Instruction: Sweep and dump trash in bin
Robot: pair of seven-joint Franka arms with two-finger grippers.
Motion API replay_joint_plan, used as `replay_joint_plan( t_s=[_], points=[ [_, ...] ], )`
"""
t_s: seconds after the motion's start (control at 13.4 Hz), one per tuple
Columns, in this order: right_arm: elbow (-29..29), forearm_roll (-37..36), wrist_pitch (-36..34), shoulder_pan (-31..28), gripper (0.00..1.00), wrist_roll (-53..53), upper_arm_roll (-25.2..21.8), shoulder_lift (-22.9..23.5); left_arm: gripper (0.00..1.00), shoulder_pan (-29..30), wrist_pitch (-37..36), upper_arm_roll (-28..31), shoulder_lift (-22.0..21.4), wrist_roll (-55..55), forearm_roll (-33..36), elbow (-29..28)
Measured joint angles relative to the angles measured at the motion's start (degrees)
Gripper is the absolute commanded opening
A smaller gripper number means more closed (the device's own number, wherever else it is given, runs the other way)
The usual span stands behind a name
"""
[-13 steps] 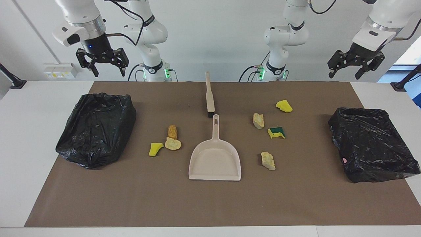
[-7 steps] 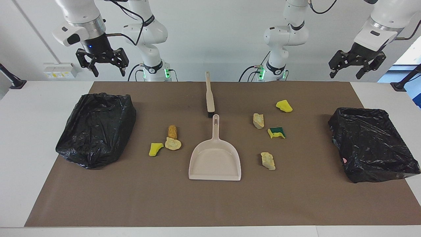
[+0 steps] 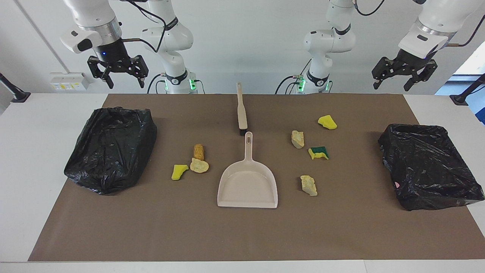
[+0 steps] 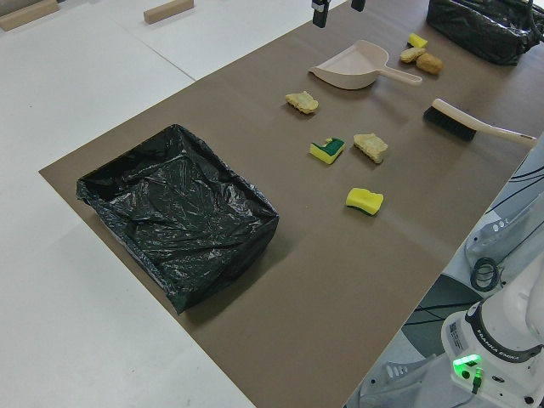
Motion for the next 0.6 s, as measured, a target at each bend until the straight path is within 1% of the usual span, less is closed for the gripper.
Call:
replay_joint_plan(
  t_s=[0.3, 0.45, 0.6],
  points=[
    [0.00, 0.00, 0.00, 0.00, 1.00, 0.00, 0.00, 0.00, 1.00, 0.00, -0.18, -0.21, -0.34, 0.00, 0.00, -0.46],
    [0.00, 0.00, 0.00, 0.00, 1.00, 0.00, 0.00, 0.00, 1.00, -0.01, -0.17, -1.04, -1.42, 0.01, -0.01, -2.27],
    [0.00, 0.00, 0.00, 0.00, 1.00, 0.00, 0.00, 0.00, 1.00, -0.05, 0.28, -3.13, -3.30, 0.00, -0.02, -5.39]
  ],
)
